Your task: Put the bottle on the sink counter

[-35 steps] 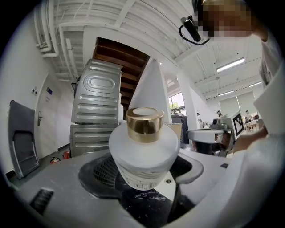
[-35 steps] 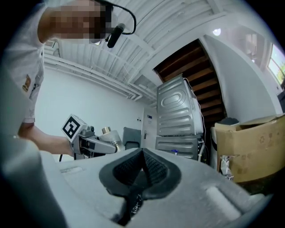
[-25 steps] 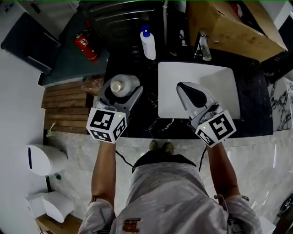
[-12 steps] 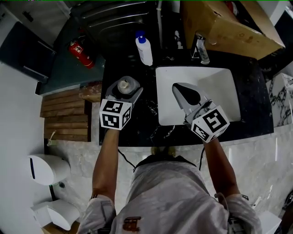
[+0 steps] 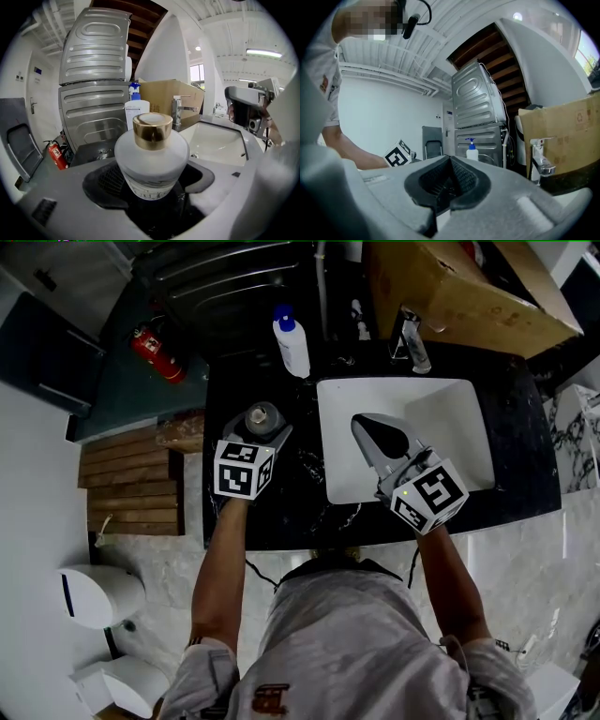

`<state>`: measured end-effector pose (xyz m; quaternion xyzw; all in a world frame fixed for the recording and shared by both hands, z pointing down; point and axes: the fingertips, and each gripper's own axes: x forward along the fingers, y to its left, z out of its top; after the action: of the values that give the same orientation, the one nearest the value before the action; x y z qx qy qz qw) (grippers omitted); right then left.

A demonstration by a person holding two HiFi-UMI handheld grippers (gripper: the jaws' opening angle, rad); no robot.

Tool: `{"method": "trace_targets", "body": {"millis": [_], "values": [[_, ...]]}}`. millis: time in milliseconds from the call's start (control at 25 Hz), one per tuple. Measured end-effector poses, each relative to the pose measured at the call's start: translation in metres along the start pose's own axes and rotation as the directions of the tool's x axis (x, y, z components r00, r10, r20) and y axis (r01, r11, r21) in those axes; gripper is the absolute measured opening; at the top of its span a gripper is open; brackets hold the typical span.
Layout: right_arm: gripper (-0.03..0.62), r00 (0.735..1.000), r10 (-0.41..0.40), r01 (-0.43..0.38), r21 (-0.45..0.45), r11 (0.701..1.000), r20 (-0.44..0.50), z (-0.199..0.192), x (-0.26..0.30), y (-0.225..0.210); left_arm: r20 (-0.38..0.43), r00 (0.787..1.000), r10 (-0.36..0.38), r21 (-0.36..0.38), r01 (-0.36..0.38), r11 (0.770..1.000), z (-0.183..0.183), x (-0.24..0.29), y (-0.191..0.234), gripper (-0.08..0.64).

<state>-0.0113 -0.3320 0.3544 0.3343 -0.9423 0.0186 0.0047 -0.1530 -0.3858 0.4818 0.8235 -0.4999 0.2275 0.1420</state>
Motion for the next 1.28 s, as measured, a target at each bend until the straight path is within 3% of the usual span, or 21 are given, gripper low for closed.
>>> {"method": "trace_targets", "body": {"millis": [880,1280], "values": [[0.0,1.0,-0.015,0.015,0.01,1.0,0.003,-0.004,-0.002,-0.001,-0.125,0.992,-0.024,0.001,0.024,1.0,-0.029,0.014,0.0,0.326],[0.0,1.0,-0.016,0.017,0.013,1.0,-0.009,-0.008,-0.004,-0.002,-0.121,0.992,-0.031,-0.015,0.029,0.999,-0.03,0.016,0.0,0.327]]}}
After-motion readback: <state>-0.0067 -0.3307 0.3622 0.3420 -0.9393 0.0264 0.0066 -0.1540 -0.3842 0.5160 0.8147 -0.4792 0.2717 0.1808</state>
